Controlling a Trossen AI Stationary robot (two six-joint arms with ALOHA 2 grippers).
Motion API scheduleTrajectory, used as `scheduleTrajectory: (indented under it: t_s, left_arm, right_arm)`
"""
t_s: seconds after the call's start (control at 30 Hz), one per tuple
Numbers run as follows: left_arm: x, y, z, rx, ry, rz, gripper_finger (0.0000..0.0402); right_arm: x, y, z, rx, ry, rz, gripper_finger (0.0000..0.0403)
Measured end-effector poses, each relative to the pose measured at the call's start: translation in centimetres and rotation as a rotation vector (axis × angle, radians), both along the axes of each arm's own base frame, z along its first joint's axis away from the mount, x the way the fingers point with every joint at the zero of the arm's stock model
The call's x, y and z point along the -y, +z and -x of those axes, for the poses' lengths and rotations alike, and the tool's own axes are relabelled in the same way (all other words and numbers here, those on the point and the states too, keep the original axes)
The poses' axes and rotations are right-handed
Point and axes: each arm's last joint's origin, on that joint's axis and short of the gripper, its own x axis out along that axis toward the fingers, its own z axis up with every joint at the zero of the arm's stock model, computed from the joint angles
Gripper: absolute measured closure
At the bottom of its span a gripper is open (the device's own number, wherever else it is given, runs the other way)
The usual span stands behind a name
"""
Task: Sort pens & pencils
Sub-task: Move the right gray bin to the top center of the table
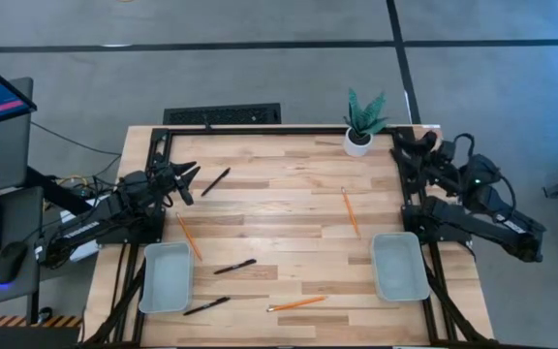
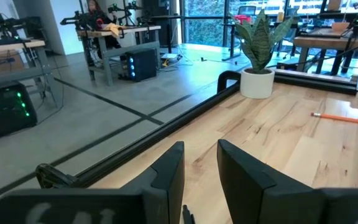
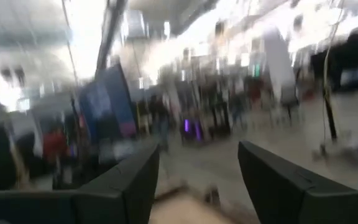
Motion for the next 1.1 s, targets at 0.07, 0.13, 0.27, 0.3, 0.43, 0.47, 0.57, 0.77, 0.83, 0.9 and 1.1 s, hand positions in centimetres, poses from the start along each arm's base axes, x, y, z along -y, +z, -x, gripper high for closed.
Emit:
scheduleTrajectory:
  t_s: [0.07, 0.13, 0.27, 0.3, 0.43, 0.47, 0.57, 0.77, 0.83, 0.9, 1.1]
  left_arm:
    - [0.0, 0.0, 0.0, 0.000, 0.000, 0.000, 0.0315]
    - [0.0, 0.0, 0.0, 0.000, 0.001, 0.000, 0.0315]
    - [0.0, 0.0, 0.0, 0.000, 0.001, 0.000, 0.0315]
    - [0.0, 0.0, 0.0, 0.000, 0.000, 0.000, 0.0315]
    - [0.0, 0.0, 0.0, 0.000, 0.000, 0.000, 0.0315]
    - [0.0, 0.0, 0.0, 0.000, 0.000, 0.000, 0.0315]
    - [0.0, 0.0, 0.0, 0.000, 0.000, 0.000, 0.0315]
    - [0.0, 0.0, 0.0, 0.000, 0.001, 0.000, 0.0315]
    - [0.0, 0.0, 0.0, 0.000, 0.000, 0.000, 0.0315]
    - [0.0, 0.0, 0.0, 0.005, 0.001, 0.005, 0.0315]
    - [0.0, 0.0, 0.0, 0.008, 0.002, 0.009, 0.0315]
  right_arm:
    - [0.1, -0.4, -0.2, -0.114, 0.006, -0.055, 0.0157]
    - [0.2, -0.6, -0.4, -0.214, 0.006, -0.109, 0.0157]
    - [0.3, 0.5, -1.1, -0.355, 0.040, -0.147, 0.0157]
    - [0.2, 1.0, -1.2, -0.396, 0.055, -0.156, 0.0157]
    - [-0.1, 2.0, -1.6, -0.637, 0.112, -0.250, 0.0157]
    - [-0.2, 2.2, -1.7, -0.702, 0.128, -0.272, 0.0157]
    - [-0.5, 2.3, -2.2, -0.899, 0.180, -0.331, 0.0157]
    - [-1.2, 1.8, -3.2, -1.219, 0.252, -0.423, 0.0157]
    - [-1.6, 1.4, -3.6, -1.303, 0.272, -0.451, 0.0157]
    - [-2.1, 1.0, -4.1, -1.372, 0.329, -0.499, 0.0157]
    - [-4.5, 0.2, -5.4, -1.503, 0.419, -0.582, 0.0157]
